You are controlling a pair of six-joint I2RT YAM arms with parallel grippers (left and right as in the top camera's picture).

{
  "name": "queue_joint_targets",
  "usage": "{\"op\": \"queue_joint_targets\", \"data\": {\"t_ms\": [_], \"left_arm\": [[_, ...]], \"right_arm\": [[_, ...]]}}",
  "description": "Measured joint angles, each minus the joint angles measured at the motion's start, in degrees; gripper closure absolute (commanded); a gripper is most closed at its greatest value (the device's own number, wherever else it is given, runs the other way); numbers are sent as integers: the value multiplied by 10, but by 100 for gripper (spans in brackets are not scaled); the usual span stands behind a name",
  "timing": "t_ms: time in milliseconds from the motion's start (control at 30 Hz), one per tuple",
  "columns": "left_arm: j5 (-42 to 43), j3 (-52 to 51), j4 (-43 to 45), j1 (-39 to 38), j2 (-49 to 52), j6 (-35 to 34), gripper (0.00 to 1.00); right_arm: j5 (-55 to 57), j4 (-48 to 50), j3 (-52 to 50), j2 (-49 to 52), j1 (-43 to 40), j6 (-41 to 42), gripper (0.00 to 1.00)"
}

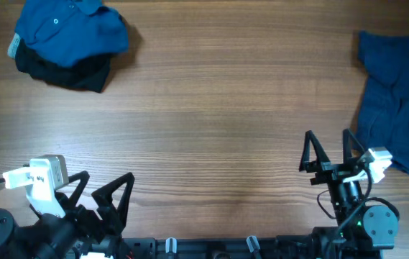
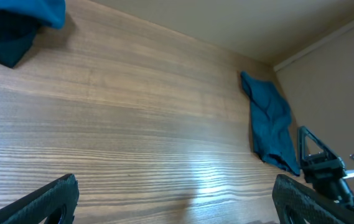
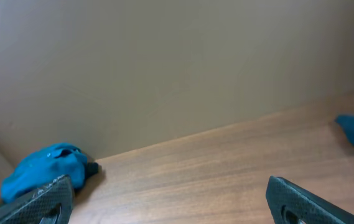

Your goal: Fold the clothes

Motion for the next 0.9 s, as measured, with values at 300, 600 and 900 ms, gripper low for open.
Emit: {"op": "queue_joint_targets", "data": {"t_ms": [300, 600, 900], "left_arm": [[0, 0, 0, 0, 0, 0, 0], [0, 0, 0, 0, 0, 0, 0], [0, 0, 0, 0, 0, 0, 0]], "right_arm": [[1, 57, -82, -1, 0, -32, 0], [88, 76, -118, -1, 0, 35, 0], [94, 96, -142, -1, 0, 14, 0]]}}
